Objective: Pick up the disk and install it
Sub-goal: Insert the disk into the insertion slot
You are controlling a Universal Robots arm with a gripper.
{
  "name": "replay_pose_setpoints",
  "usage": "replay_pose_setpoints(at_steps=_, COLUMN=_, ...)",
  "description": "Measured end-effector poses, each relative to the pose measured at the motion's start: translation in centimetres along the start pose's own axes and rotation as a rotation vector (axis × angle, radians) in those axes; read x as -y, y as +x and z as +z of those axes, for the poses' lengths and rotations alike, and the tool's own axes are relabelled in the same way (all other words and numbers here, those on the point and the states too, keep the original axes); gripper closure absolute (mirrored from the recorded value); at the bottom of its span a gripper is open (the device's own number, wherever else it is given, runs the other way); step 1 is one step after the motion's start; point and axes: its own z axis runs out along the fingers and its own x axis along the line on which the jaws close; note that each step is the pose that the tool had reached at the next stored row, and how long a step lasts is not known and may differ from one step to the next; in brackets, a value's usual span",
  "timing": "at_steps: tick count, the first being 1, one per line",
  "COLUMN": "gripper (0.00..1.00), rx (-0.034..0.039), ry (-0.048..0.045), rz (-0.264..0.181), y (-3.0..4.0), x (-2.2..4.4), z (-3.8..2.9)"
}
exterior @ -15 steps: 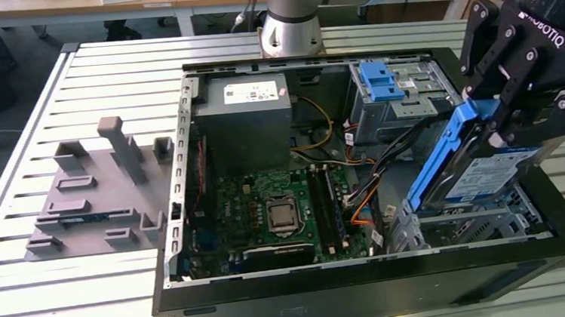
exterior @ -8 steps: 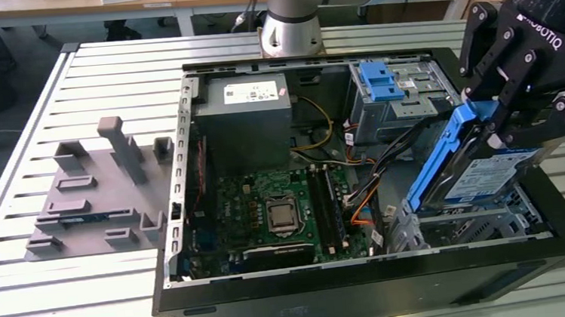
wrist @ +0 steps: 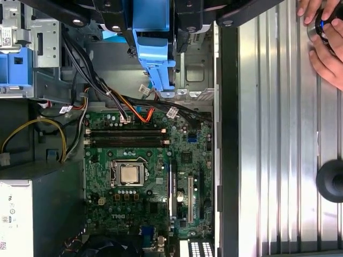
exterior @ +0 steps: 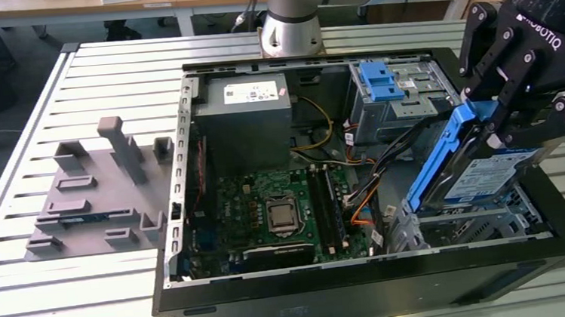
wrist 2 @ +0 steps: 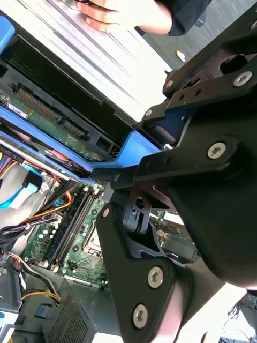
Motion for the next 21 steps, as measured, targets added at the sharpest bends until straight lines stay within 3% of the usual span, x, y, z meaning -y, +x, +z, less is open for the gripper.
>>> replay_pose_setpoints(at_steps=10, gripper=0.64, rx=0.0001, ry=0.0000, rz=0.000, y=-0.01, x=-0.01, z=-0.38)
replay_pose_setpoints(at_steps=21, gripper=0.64, rx=-0.0002, ry=0.0000, rz=0.000, y=0.18, x=0.00, z=-0.27)
